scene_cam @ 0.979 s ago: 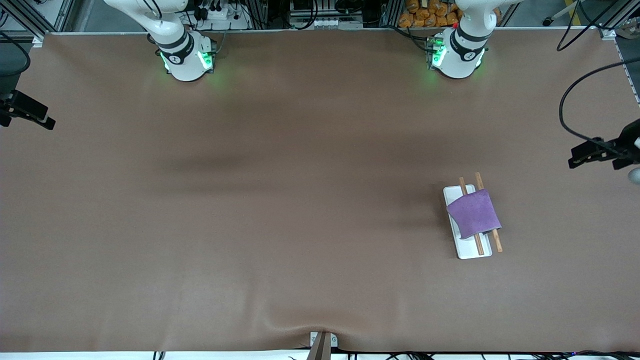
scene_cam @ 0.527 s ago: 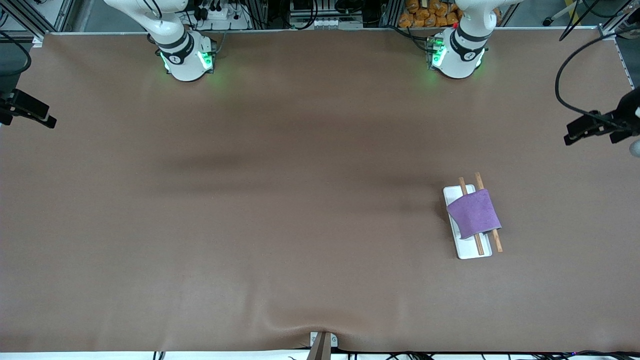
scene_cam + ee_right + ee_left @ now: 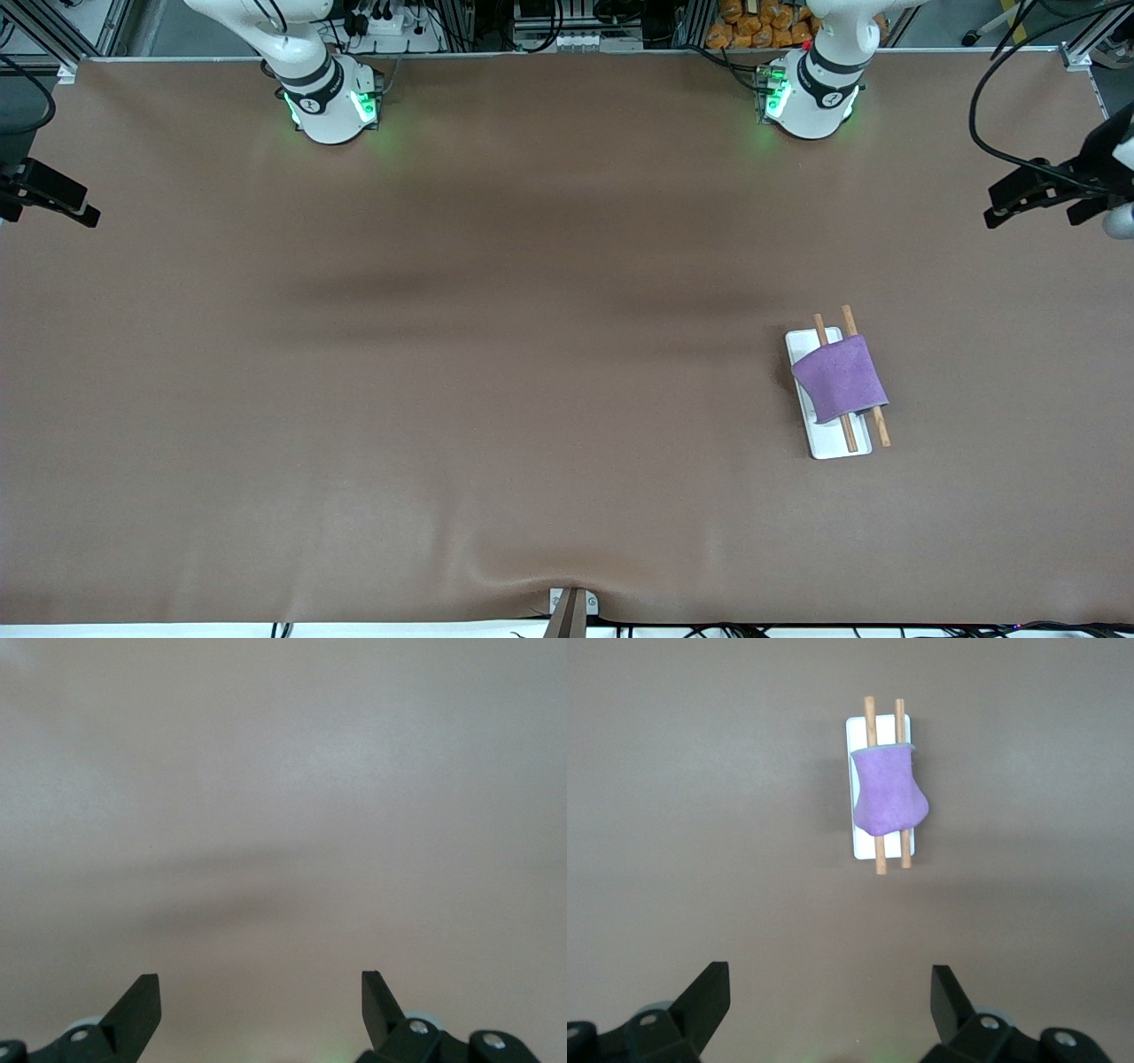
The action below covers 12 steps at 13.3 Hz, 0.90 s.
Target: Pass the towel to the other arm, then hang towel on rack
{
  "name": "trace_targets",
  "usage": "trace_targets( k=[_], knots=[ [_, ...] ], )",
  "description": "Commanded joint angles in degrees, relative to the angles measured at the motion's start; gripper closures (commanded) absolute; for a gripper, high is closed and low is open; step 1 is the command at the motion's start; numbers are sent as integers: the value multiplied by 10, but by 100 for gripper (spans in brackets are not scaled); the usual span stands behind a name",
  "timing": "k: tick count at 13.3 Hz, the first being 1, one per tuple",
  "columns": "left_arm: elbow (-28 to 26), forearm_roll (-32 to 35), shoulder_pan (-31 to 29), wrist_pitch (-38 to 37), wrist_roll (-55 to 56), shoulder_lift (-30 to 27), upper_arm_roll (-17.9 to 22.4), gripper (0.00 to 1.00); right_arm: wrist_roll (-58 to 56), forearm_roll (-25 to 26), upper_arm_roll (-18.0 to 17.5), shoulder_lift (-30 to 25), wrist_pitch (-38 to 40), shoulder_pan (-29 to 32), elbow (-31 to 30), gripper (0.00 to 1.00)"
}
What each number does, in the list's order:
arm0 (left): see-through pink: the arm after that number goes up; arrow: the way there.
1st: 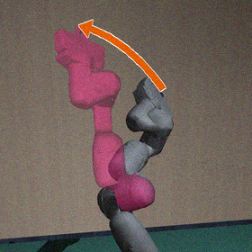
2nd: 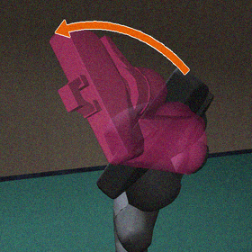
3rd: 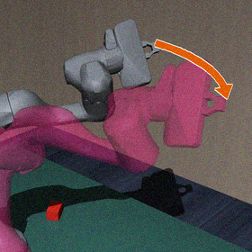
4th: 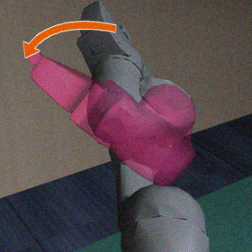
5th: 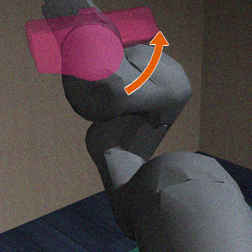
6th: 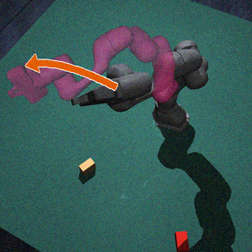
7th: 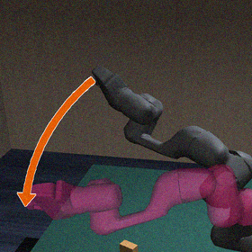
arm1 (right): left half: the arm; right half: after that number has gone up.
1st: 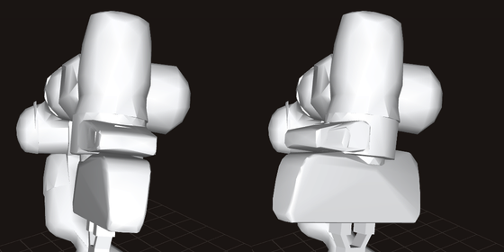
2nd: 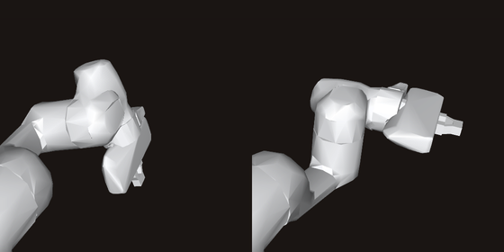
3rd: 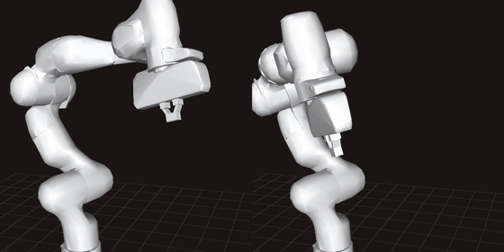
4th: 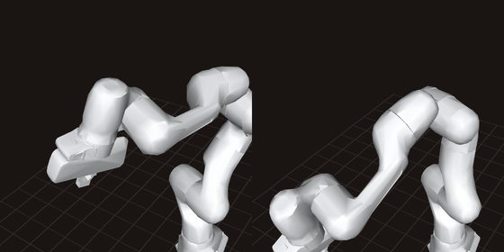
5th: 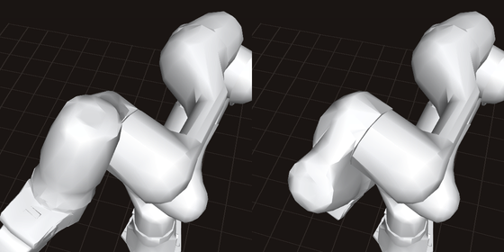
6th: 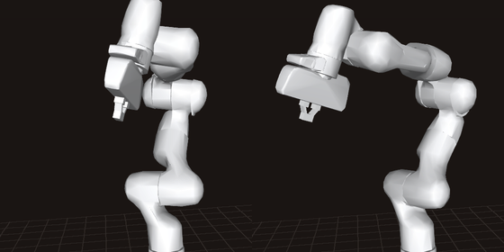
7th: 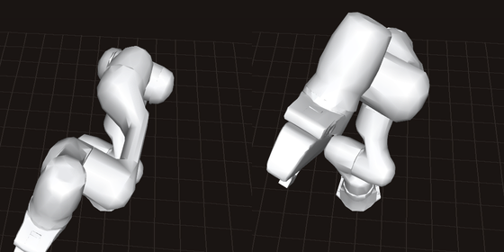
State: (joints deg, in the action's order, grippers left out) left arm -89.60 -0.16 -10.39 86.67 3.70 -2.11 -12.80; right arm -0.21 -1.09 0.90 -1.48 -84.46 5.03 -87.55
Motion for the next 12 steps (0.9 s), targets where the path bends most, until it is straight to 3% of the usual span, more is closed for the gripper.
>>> trace_targets(
  k=[1,2,4,9,12],
  knots=[
    [-31,-1,73,-3,10,-27,63,0,3,4,-6,1,7,7,8,0],
    [-33,-1,110,-4,10,-28,98,0,3,4,-6,1,7,7,8,0],
    [-22,0,137,-4,10,-19,124,0,3,4,-6,1,7,7,8,0],
    [39,2,126,-4,6,17,124,0,3,2,-6,2,4,7,8,0],
    [36,3,121,-7,7,15,124,0,4,2,-6,2,5,7,8,0]
  ],
)
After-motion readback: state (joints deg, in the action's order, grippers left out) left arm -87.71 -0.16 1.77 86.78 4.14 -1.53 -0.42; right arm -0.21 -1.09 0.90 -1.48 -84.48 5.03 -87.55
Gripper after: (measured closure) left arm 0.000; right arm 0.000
